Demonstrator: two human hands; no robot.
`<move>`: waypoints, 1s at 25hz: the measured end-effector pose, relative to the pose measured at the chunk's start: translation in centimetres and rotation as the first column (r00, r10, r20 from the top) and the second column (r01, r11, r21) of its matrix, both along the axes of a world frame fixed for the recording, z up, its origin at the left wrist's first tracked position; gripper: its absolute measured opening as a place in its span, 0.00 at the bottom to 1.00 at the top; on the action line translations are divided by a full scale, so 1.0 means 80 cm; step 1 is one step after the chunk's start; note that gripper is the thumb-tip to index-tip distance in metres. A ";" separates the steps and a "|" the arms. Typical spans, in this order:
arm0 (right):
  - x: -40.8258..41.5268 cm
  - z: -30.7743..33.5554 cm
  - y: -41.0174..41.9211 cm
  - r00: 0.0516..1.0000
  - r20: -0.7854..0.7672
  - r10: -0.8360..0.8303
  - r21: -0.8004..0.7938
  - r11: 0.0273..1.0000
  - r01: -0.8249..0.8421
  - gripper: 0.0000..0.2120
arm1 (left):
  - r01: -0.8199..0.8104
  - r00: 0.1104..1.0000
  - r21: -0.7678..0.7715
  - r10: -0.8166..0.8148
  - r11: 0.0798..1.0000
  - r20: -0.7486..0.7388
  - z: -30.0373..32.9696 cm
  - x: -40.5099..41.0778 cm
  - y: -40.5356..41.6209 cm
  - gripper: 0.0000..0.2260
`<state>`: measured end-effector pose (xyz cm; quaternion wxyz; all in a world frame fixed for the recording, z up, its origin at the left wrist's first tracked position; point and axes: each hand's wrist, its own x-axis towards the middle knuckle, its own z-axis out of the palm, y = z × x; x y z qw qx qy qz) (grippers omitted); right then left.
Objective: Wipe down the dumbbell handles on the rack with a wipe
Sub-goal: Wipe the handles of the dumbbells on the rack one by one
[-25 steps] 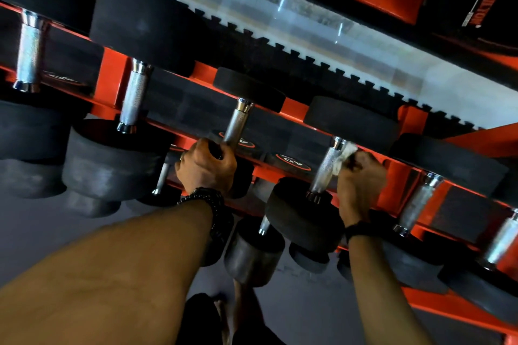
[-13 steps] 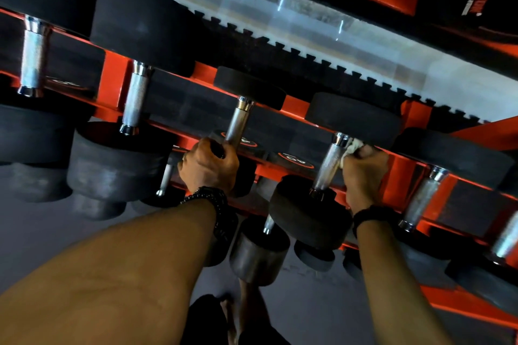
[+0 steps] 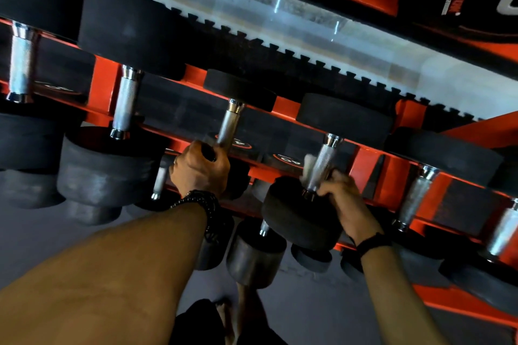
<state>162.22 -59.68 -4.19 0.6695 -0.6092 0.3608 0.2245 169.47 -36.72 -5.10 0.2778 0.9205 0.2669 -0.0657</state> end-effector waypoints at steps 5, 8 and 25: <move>0.062 -0.015 -0.028 0.970 0.019 -0.240 0.205 0.951 0.231 0.16 | 0.013 1.000 0.014 -0.013 1.000 -0.005 0.001 0.001 -0.001 0.11; 0.037 -0.026 -0.011 0.985 0.101 -0.142 0.150 0.981 0.126 0.12 | 0.005 1.000 0.018 -0.005 1.000 0.001 -0.001 0.000 -0.001 0.10; 0.011 -0.020 0.006 0.984 -0.033 0.173 -0.600 0.784 -0.159 0.17 | -0.002 1.000 -0.012 0.002 1.000 0.019 0.001 0.001 -0.001 0.14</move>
